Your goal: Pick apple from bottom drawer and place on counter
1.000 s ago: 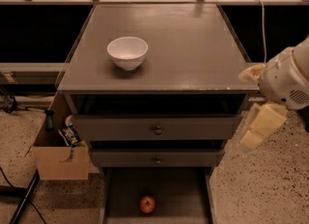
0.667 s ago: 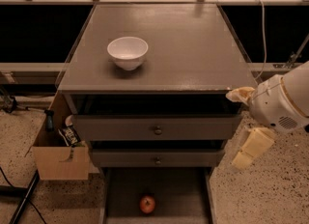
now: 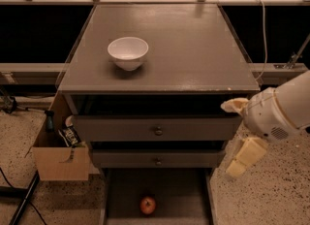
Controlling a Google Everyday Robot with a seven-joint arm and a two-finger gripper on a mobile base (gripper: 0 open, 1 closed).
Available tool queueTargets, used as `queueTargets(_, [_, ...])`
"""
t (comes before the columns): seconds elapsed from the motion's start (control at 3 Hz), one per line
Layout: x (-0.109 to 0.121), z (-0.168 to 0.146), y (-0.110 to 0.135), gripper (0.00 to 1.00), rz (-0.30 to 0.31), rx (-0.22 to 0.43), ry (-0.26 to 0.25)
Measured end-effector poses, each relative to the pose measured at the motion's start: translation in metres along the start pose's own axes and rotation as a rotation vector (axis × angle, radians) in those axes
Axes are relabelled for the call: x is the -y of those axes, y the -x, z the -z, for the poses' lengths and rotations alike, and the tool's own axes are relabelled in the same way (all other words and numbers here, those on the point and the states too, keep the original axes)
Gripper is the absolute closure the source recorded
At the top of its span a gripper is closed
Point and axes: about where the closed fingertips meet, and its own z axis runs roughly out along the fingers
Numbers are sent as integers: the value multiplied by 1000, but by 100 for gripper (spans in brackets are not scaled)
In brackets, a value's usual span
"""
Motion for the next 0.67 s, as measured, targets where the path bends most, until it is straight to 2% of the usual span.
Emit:
queueTargets(0.33, [-15, -51, -34, 0, -21, 39, 36])
queueTargets(0.67, [-25, -87, -67, 0, -32, 74, 41])
